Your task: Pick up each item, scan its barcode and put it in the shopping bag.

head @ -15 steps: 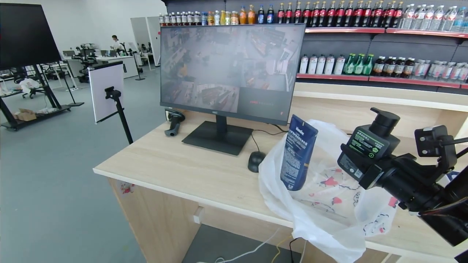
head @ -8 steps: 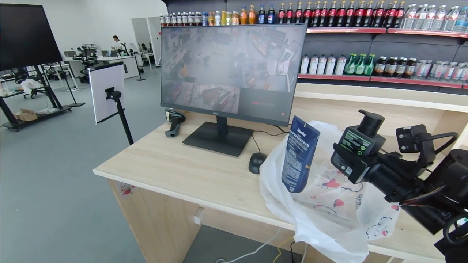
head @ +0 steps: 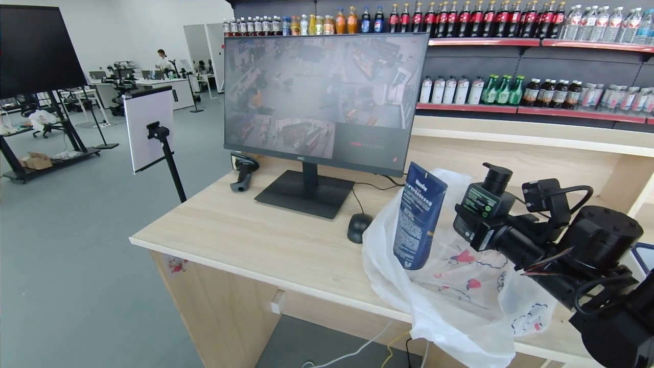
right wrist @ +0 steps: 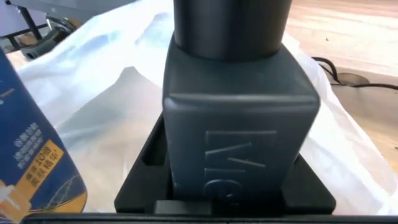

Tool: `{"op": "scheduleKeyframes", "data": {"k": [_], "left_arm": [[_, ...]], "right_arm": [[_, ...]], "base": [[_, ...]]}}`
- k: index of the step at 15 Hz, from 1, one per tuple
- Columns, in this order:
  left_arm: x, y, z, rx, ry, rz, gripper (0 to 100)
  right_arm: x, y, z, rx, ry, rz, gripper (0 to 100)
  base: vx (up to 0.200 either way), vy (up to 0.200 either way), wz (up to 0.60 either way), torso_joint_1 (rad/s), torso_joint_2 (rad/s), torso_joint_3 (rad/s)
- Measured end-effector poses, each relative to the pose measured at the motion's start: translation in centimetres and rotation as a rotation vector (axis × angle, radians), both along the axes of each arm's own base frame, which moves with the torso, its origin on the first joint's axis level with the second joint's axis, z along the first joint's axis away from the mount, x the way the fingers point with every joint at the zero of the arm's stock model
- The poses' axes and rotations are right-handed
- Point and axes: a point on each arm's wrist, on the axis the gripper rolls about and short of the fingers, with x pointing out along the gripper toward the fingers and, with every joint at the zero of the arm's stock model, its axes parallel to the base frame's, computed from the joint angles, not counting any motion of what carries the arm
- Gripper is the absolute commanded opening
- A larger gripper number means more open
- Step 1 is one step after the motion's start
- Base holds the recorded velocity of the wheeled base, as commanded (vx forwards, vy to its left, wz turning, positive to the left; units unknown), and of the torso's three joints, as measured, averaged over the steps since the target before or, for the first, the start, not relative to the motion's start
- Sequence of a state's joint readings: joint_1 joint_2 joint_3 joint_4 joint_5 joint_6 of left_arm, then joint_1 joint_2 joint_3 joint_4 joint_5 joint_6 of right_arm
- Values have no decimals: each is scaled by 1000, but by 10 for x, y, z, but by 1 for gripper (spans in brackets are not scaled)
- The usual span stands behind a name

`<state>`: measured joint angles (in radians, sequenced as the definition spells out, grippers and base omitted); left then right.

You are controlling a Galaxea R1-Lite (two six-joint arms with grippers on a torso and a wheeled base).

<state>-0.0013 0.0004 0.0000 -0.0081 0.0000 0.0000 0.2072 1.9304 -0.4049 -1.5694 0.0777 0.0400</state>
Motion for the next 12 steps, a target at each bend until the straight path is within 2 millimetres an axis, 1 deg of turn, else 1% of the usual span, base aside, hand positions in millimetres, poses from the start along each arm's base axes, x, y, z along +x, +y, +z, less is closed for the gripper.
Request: {"op": "scheduleKeyframes", "data": {"k": [7, 12], "left_arm": [[0, 0, 0, 0, -2, 1, 100], [0, 0, 0, 0, -2, 0, 100]], "right_arm": [[11, 0, -14, -8, 39, -8, 0], [15, 1, -24, -15, 68, -7, 0]], "base": [[0, 0, 0, 0, 0, 0], [0, 0, 0, 0, 0, 0]]}}
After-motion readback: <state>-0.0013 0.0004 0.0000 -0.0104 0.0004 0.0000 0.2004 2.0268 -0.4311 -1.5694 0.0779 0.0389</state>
